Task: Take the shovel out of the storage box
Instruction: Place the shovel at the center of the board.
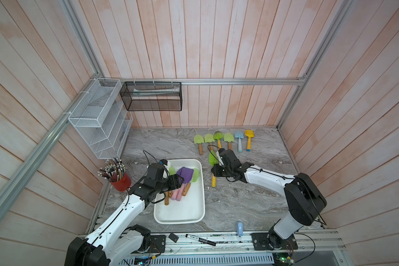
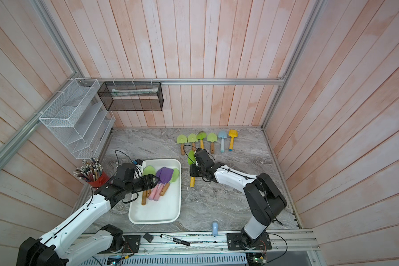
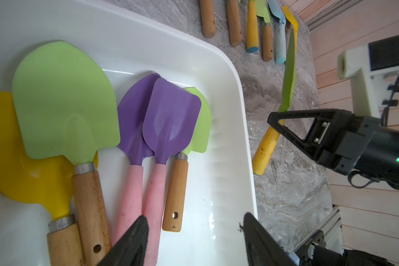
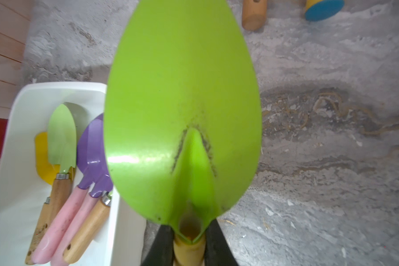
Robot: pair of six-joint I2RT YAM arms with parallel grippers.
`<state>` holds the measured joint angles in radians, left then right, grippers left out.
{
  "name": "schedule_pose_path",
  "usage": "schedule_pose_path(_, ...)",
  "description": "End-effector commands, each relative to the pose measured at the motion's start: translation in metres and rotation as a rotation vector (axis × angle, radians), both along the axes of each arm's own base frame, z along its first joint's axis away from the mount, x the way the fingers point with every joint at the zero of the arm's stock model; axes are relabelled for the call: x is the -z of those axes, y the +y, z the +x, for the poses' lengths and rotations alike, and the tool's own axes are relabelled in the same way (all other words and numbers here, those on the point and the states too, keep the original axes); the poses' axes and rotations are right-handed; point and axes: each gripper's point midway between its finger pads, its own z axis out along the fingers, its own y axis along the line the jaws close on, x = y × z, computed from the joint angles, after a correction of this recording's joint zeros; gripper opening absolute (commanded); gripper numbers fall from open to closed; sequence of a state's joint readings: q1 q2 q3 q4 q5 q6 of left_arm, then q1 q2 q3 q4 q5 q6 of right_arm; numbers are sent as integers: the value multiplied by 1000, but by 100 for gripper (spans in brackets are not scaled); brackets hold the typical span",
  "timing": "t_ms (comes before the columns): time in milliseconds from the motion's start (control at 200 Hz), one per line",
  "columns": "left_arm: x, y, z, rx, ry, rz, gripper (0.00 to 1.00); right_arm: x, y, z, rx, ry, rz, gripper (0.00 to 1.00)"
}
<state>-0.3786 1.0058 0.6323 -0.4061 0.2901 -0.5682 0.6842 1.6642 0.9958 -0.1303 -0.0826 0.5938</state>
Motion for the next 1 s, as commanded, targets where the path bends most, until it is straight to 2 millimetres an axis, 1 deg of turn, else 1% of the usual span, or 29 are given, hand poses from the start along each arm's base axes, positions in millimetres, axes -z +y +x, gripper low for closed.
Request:
schedule_pose_path(0,1,3,3,-5,-23,32,67,11,7,-5,-23,22,-31,14)
schedule_pose_path(95,3,2,1,1,-25,28,67,24,5,-9,-18,51,-42,14)
schedule_pose_path(225,7,2,-1,5,-23,27,67,35,1,-11,-8,70,-68,14)
schedule_pose_path(410,12,-1,-2,21,-19,25,67,50,4,-15,-10,96,-100,14)
schedule_pose_path(605,13,-3,-3,31,-27,27,67,69,1,-17,0,130,-133,15)
schedule_pose_path(785,17,-6,-5,42,-22,25,67,79,4,-19,4,150,-142,15)
schedule_pose_path(995,18,-5,-5,46,-22,32,67,85,3,-22,8,161,-171,20)
